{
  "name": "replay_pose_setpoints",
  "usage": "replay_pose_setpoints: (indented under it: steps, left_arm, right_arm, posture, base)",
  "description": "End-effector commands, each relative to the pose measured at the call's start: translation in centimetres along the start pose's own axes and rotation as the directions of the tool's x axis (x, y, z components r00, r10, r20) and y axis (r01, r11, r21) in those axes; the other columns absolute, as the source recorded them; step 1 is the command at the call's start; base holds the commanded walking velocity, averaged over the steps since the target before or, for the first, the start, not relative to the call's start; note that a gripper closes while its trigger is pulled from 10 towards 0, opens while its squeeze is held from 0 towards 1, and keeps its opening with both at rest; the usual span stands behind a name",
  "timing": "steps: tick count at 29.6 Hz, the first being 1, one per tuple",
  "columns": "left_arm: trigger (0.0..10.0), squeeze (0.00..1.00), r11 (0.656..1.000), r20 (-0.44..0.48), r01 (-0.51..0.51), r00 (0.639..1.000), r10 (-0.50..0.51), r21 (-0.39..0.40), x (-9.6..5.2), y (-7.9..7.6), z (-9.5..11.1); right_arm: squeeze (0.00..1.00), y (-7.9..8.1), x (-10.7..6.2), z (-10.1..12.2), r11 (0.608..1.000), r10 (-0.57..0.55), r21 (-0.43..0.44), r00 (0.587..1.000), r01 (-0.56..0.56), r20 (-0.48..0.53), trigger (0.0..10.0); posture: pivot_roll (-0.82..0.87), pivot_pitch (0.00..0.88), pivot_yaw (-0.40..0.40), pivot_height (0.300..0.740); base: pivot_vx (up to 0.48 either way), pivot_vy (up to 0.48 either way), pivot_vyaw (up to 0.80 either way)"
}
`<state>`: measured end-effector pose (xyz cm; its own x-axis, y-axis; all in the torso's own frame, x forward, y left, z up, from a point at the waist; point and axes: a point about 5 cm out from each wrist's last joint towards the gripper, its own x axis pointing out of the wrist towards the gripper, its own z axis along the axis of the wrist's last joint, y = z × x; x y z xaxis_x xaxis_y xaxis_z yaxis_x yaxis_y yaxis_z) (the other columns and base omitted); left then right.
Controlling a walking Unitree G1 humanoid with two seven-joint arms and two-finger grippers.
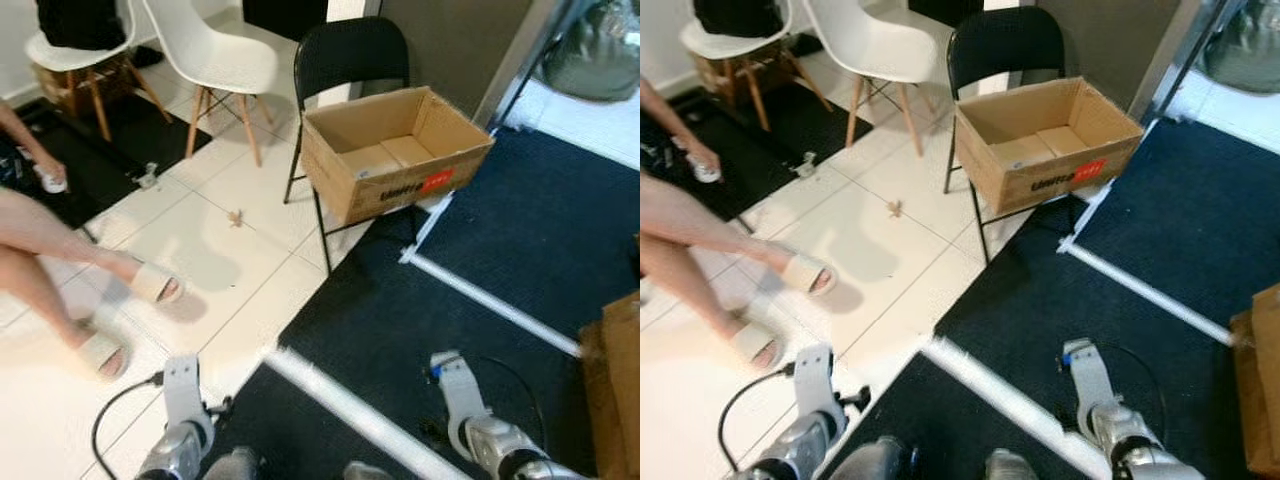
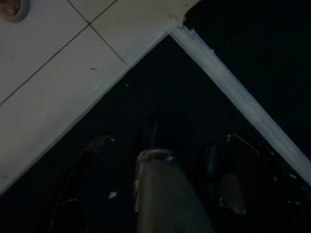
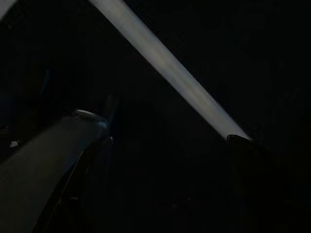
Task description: Picking trash to rubbish bin
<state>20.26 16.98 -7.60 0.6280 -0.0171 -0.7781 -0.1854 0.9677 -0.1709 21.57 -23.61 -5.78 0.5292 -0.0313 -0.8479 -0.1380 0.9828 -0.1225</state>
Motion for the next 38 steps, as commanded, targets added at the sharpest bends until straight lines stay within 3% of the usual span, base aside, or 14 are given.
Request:
replay_pose_setpoints:
  steps: [1,19,38]
  left_arm:
    - [10.0,0.0,1.0,-0.014,0.003,1.0,-0.003,0.007,0.0,-0.1,-0.4]
    - [10.0,0.0,1.0,0.008,0.009,1.0,-0.009,0.003,0.0,-0.1,-0.1]
    - [10.0,0.0,1.0,0.005,0.017,1.0,-0.017,0.011,-0.1,0.0,-0.3]
  right_arm:
    - [0.0,0.4,0.0,-0.7,1.0,0.005,0.01,1.0,-0.004,-0.023,10.0]
    - [0.0,0.9,0.2,-0.5,0.999,0.008,0.036,1.0,-0.007,-0.022,10.0]
    - [0.0,2.8,0.5,-0.4,0.999,0.035,0.03,0.999,-0.034,-0.026,10.0]
  posture:
    - [0.02,0.086,-0.03,0.74]
    - [0.02,0.089,-0.021,0.74]
    - [0.02,0.082,-0.019,0.74]
  base:
    - [-0.337,0.0,0.0]
    - [-0.049,0.0,0.65]
    - [0.0,0.0,0.72]
